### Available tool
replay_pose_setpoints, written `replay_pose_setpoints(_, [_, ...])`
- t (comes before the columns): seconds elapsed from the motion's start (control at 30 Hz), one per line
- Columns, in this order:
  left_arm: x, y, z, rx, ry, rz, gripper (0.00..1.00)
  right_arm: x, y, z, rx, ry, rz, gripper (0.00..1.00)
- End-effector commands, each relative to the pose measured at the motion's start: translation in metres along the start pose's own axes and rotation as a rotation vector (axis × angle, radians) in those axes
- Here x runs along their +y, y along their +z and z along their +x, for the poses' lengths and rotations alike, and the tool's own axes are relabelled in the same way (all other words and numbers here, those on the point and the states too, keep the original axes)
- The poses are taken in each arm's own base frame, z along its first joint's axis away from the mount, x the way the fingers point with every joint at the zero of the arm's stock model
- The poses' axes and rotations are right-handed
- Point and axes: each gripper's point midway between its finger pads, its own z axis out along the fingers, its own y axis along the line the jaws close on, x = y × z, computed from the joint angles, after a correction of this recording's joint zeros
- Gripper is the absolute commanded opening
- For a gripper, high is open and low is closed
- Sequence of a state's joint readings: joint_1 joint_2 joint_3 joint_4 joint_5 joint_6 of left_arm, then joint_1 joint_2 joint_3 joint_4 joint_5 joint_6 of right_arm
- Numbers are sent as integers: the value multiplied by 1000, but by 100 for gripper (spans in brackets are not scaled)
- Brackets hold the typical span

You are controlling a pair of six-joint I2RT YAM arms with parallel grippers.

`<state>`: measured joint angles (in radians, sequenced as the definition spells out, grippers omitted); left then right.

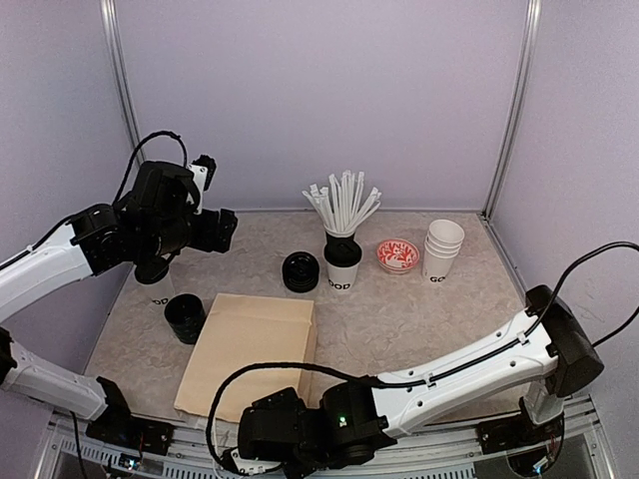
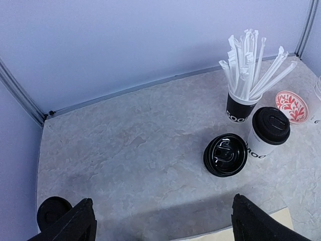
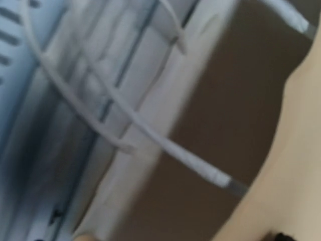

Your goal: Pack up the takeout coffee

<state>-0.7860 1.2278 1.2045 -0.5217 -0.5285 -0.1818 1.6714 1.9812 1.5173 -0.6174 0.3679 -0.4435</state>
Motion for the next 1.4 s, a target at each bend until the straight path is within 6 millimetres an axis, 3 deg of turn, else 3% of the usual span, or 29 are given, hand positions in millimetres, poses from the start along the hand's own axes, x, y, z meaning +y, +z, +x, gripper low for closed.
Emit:
replay_pose_setpoints(0.0, [10,-30,-2,-45,-69,-4,91,-38,-3,4,60,18,243,96])
replay_pose_setpoints(0.1, [16,-40,2,-53,-78,-10,90,-59,-15,-1,54,5,343,91])
replay_pose_setpoints(0.27, [23,-47,7,-61,-79,-18,90,-66,-9,5,100,-32,415,77])
replay_pose_setpoints(0.33, [23,-48,7,-65,-81,-10,90,-67,-8,5,105,-42,423,61])
replay_pose_setpoints(0.43, [20,-47,6,-63,-72,2,89,-69,-13,1,88,-31,417,27])
replay_pose_setpoints(0.6, [15,-47,4,-60,-48,23,89,-87,-40,-8,47,-25,439,0])
replay_pose_setpoints(0.9, [-9,-51,8,-14,10,137,82,-143,-112,-1,-105,74,384,0])
replay_pose_setpoints(1.1, [-32,-69,16,-2,54,265,78,-179,-151,20,-198,180,306,0])
replay_pose_setpoints(1.23, [-46,-87,8,-21,43,373,77,-197,-161,45,-208,225,258,0])
replay_pose_setpoints(1.37, [-75,-108,2,-53,59,570,79,-208,-150,74,-200,288,185,0])
